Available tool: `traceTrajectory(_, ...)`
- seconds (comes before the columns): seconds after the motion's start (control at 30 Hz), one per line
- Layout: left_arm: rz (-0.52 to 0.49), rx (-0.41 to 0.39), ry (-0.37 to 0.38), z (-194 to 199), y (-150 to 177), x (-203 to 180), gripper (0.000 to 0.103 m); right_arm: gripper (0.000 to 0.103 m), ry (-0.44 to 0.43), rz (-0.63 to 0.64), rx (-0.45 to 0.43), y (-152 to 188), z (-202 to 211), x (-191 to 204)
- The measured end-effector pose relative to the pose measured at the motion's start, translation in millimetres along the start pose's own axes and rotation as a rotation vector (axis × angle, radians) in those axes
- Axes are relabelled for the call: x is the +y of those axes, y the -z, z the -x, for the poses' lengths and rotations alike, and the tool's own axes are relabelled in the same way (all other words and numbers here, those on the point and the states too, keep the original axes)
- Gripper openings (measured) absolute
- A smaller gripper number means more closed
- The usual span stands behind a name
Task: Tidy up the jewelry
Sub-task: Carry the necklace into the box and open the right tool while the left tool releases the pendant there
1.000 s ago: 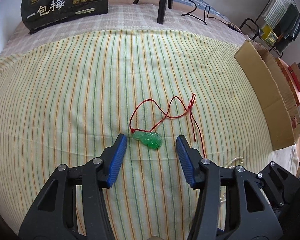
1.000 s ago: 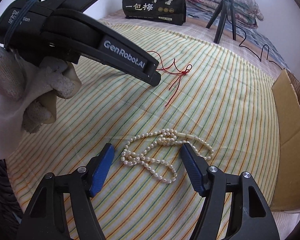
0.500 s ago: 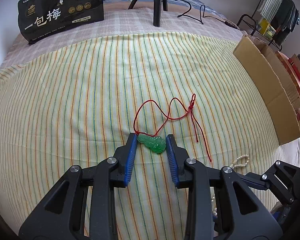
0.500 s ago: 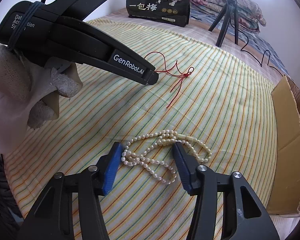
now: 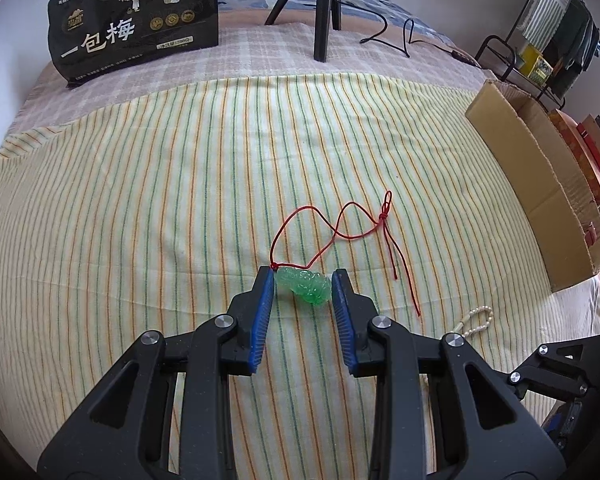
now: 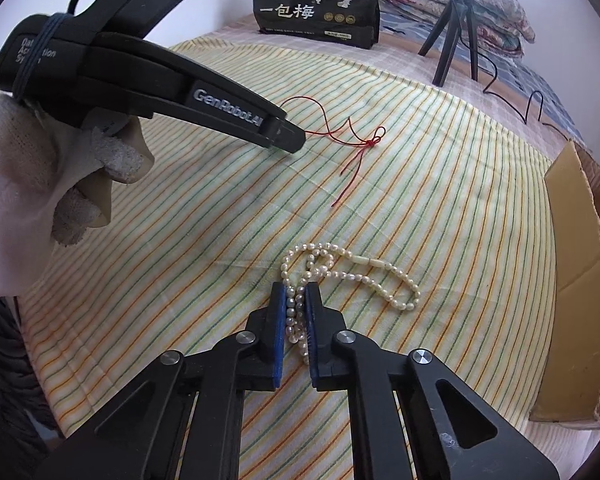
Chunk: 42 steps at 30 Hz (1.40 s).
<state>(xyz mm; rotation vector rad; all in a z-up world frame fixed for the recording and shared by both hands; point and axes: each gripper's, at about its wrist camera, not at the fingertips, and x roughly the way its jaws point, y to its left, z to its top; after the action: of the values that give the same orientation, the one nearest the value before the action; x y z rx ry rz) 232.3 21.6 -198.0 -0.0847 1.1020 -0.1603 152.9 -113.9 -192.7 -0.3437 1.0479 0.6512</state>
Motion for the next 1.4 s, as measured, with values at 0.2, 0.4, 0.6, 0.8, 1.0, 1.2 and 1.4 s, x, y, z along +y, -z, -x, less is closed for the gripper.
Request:
traceTrajectory(0.2, 0.013, -0.035, 0.014, 17.3, -2.0, 1.7, 0.029, 0.007, 0.006, -0.022, -0.022, -1.0, 14.8, -5.3)
traceTrajectory(0.4, 0.014, -0.079, 0.043, 39.8, -5.1, -5.0, 0.029, 0.006, 0.032, -0.045, -0.079, -7.5, 41.0, -12.8)
traceTrajectory(0.6, -0.007, -0.133, 0.072, 66.3, -8.5, -20.5, 0.029, 0.003, 0.062, -0.078, -0.140, -14.0, 68.4, -24.9)
traceTrajectory(0.8, -0.023, -0.166, 0.095, 85.9, -9.0, -33.5, 0.029, 0.003, 0.077, -0.106, -0.182, -17.0, 85.5, -33.9)
traceTrajectory(1.0, -0.018, -0.198, 0.122, 103.9, -10.0, -41.0, 0.029, 0.003, 0.095, -0.121, -0.233, -19.6, 108.2, -40.2)
traceTrajectory(1.2, -0.023, -0.231, 0.148, 121.6, -12.7, -51.8, 0.029, 0.003, 0.119, -0.132, -0.283, -25.5, 129.3, -45.6)
traceTrajectory(1.4, -0.040, -0.265, 0.179, 139.0, -16.6, -69.1, 0.029, 0.003, 0.143, -0.156, -0.327, -29.3, 148.0, -55.7)
